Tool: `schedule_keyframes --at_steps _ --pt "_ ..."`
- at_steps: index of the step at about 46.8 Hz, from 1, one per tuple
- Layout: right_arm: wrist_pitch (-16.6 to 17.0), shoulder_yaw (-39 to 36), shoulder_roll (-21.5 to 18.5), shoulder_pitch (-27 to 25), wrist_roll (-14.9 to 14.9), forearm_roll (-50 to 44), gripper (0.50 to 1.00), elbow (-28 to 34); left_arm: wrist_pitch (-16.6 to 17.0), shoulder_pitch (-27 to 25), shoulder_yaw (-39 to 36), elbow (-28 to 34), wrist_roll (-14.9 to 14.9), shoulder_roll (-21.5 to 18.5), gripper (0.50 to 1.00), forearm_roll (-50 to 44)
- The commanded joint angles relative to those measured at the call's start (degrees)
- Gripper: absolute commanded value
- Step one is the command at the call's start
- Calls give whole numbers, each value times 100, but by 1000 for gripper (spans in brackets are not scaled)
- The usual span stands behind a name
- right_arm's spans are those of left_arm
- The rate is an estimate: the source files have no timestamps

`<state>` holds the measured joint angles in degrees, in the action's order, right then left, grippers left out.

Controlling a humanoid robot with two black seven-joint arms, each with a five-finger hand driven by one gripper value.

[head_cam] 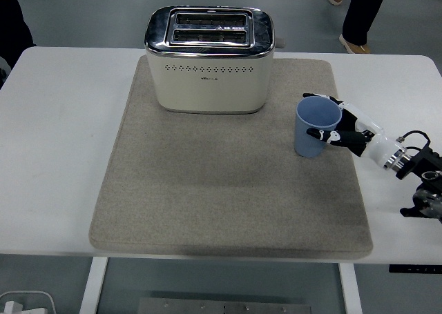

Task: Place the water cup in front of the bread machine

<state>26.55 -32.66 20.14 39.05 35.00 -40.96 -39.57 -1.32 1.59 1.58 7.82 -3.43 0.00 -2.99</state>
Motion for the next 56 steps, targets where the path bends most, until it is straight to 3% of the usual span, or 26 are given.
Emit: schedule_keyframes --at_steps 1,7,28,56 --pt "0 -3 -10 6 0 1 650 -7 0 -1 0 0 0 0 1000 0" --pt "0 -3 -1 6 0 1 617 -94 0 -1 0 0 0 0 1000 0" --pt "-53 6 -133 85 0 1 615 -499 0 -1 0 0 0 0 1000 0" --pt "-501 129 -1073 489 0 -579 617 -508 0 -1 0 0 0 0 1000 0"
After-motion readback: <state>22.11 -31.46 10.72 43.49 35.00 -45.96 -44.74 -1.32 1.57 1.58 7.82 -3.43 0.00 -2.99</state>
